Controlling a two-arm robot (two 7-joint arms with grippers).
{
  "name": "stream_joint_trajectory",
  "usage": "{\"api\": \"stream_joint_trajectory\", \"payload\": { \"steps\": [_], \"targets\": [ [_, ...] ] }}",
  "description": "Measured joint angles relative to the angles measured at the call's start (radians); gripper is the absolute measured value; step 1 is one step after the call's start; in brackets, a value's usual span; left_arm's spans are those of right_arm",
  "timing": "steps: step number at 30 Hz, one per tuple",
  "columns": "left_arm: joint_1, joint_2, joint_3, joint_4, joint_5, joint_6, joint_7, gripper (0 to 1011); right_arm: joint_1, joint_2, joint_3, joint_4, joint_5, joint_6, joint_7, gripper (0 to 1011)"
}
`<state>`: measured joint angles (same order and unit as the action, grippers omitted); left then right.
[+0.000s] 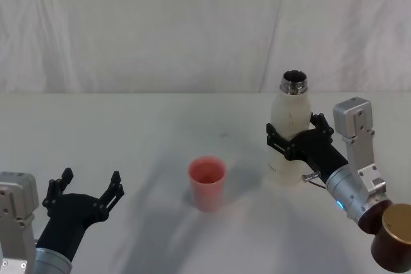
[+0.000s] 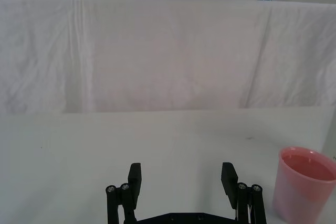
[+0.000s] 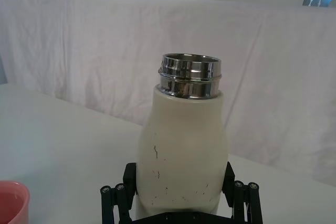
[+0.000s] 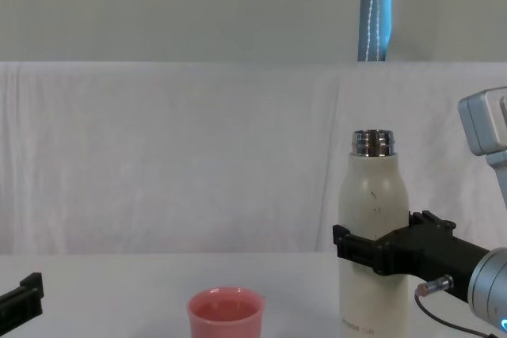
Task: Grasp the thermos with one hand and pour water into the cup lid.
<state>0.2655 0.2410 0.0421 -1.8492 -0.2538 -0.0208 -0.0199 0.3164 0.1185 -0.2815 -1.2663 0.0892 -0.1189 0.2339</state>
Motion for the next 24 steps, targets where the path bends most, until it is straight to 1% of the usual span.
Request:
{"api": "stream_joint_trajectory", "payload": {
  "steps": [19, 24],
  "targets": [
    [0.0, 0.0, 0.0, 0.0, 0.0, 0.0, 0.0, 1001, 0.0, 0.0, 0.0, 0.0, 0.0, 0.0, 0.0, 1000],
    [0.0, 0.0, 0.0, 0.0, 0.0, 0.0, 0.0, 1001, -0.014, -0.003, 0.008, -0.012, 0.009, 0.009, -0.002, 1000]
  ]
}}
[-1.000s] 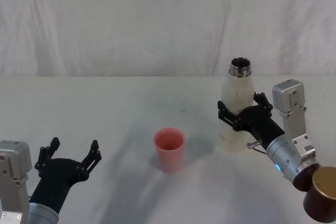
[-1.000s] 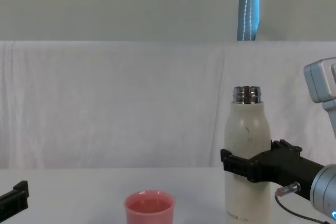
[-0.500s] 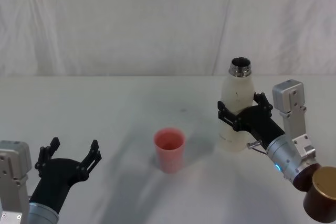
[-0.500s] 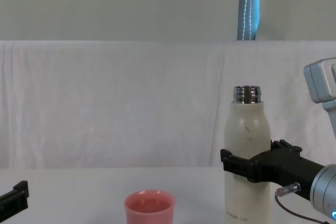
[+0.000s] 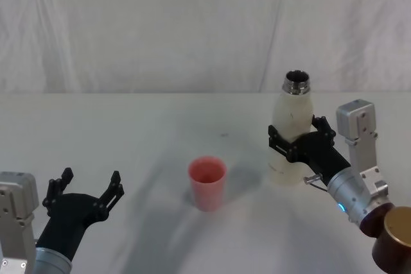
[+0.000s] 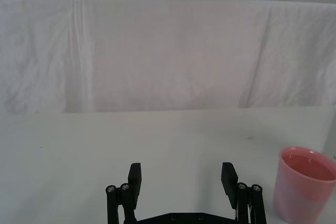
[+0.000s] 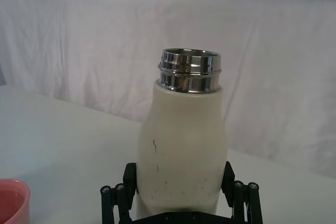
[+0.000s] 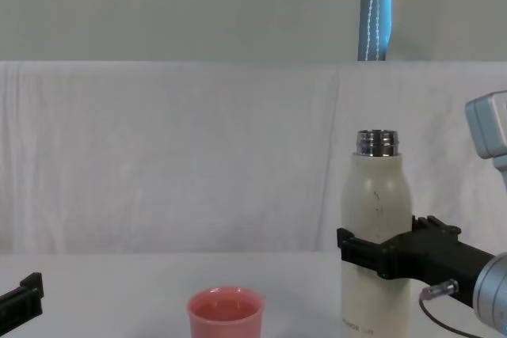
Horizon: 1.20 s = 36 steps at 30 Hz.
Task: Grasp the thermos with one hand and pour water into the cup lid.
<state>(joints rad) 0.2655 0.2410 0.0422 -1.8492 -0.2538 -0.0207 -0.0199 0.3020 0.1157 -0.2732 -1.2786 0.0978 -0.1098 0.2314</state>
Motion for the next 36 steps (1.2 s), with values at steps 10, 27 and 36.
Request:
{"api": "stream_joint_trajectory", "payload": {
  "steps": [10, 27, 36],
  "targets": [
    [0.0, 0.0, 0.0, 0.0, 0.0, 0.0, 0.0, 1001, -0.026, 0.002, 0.02, -0.027, 0.026, 0.039, -0.003, 1000],
    [0.0, 0.0, 0.0, 0.0, 0.0, 0.0, 0.0, 1001, -0.041, 0.02, 0.021, -0.054, 0.049, 0.076, 0.014, 1000],
    [0.0, 0.0, 0.0, 0.0, 0.0, 0.0, 0.0, 1001, -0.066, 0.046, 0.025, -0.101, 0.071, 0.102, 0.03, 1000]
  ]
}}
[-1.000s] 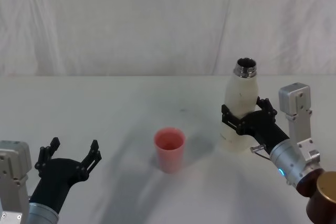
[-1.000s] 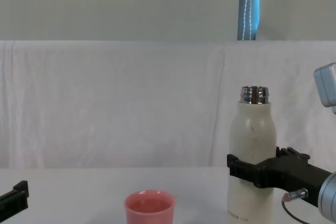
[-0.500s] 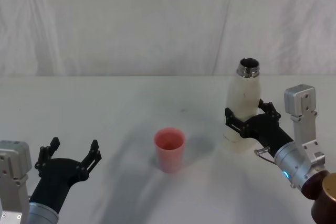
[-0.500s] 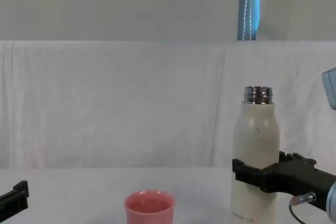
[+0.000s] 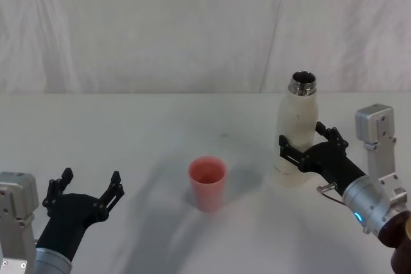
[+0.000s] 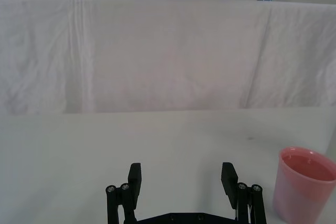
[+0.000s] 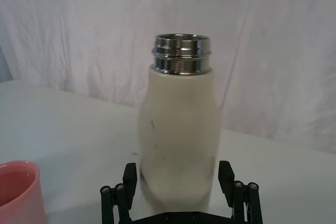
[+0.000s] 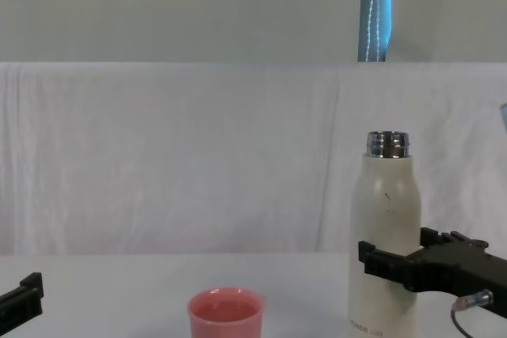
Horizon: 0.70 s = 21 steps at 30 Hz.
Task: Grasp the thermos with one hand and pour water into the cup lid.
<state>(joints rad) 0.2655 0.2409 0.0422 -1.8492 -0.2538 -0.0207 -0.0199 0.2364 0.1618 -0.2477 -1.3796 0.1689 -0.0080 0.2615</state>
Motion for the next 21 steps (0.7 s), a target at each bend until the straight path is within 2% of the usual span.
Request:
{"api": "stream_joint_trajectory", "payload": {
  "steps": [6, 16, 21],
  "targets": [
    [0.0, 0.0, 0.0, 0.0, 0.0, 0.0, 0.0, 1001, -0.016, 0.015, 0.008, -0.025, 0.014, 0.019, 0.001, 1000],
    [0.0, 0.0, 0.0, 0.0, 0.0, 0.0, 0.0, 1001, -0.076, 0.062, 0.025, -0.117, 0.057, 0.074, 0.017, 1000],
    [0.0, 0.0, 0.0, 0.0, 0.0, 0.0, 0.0, 1001, -0.11, 0.085, 0.03, -0.155, 0.069, 0.085, 0.018, 1000]
  ]
}}
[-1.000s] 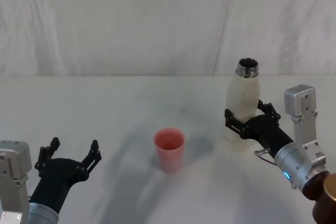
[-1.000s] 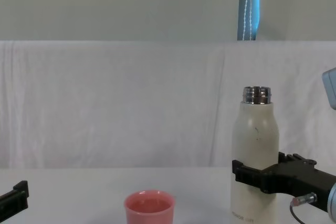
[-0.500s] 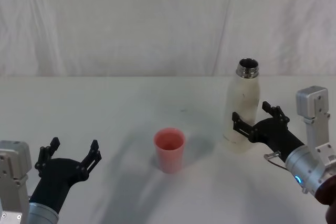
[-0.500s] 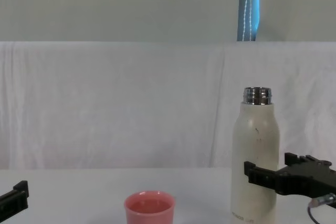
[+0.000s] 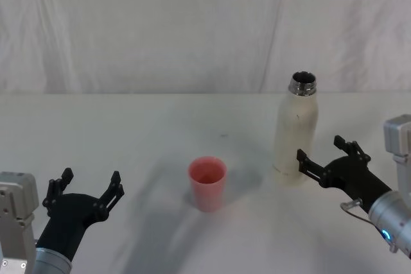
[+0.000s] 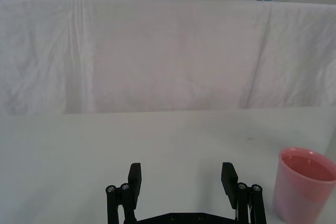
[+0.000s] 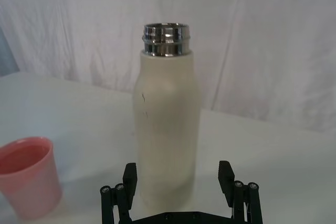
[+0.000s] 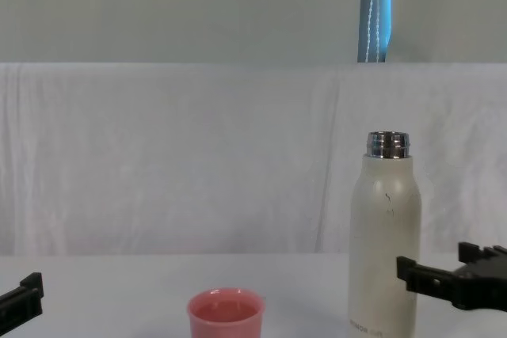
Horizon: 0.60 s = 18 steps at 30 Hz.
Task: Grasp the thermos with one hand and pour water into the cup lid.
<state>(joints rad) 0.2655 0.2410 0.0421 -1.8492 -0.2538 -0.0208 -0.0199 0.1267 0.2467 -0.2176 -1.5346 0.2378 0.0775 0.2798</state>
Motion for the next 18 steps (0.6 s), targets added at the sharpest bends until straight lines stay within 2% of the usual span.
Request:
{"api": "stream_joint_trajectory", "payload": {
  "steps": [6, 10, 18],
  "targets": [
    [0.0, 0.0, 0.0, 0.0, 0.0, 0.0, 0.0, 1001, -0.048, 0.019, 0.018, -0.041, 0.022, -0.002, -0.004, 1000],
    [0.0, 0.0, 0.0, 0.0, 0.0, 0.0, 0.0, 1001, -0.08, 0.017, 0.035, -0.056, 0.036, -0.043, -0.022, 1000],
    [0.0, 0.0, 0.0, 0.0, 0.0, 0.0, 0.0, 1001, -0.107, -0.006, 0.049, -0.063, 0.039, -0.112, -0.047, 1000]
  ]
}}
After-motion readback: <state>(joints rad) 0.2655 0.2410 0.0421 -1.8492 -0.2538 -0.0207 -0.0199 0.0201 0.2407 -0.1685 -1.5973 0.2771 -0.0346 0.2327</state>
